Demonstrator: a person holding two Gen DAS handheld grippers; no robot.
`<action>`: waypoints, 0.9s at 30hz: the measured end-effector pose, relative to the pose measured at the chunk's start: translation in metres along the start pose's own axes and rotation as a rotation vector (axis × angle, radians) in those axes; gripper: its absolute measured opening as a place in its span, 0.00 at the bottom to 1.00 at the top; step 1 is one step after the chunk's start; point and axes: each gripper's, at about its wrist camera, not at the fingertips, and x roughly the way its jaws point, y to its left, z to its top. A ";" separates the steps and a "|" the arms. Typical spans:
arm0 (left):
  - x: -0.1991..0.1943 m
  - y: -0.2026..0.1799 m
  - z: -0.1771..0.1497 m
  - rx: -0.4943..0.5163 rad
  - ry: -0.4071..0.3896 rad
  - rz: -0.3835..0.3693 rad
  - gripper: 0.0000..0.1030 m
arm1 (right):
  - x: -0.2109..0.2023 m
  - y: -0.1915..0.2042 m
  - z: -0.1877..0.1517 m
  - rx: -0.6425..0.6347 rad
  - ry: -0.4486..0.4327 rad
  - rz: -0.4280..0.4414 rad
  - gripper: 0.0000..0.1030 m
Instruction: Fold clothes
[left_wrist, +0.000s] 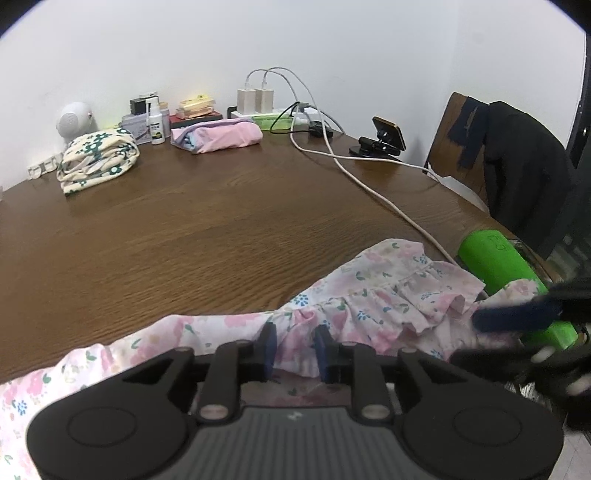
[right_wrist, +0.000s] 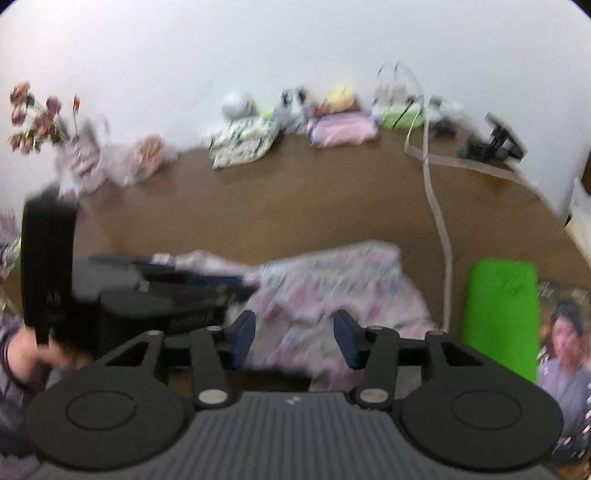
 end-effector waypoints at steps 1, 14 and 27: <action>0.000 0.000 0.000 0.001 0.000 -0.002 0.21 | 0.005 -0.001 -0.002 0.016 0.014 -0.020 0.45; -0.001 0.001 -0.004 0.018 -0.015 -0.020 0.24 | 0.015 -0.028 -0.025 0.501 -0.197 -0.043 0.67; -0.003 0.002 0.030 -0.103 -0.009 -0.241 0.24 | -0.011 -0.006 -0.006 0.105 0.058 0.064 0.34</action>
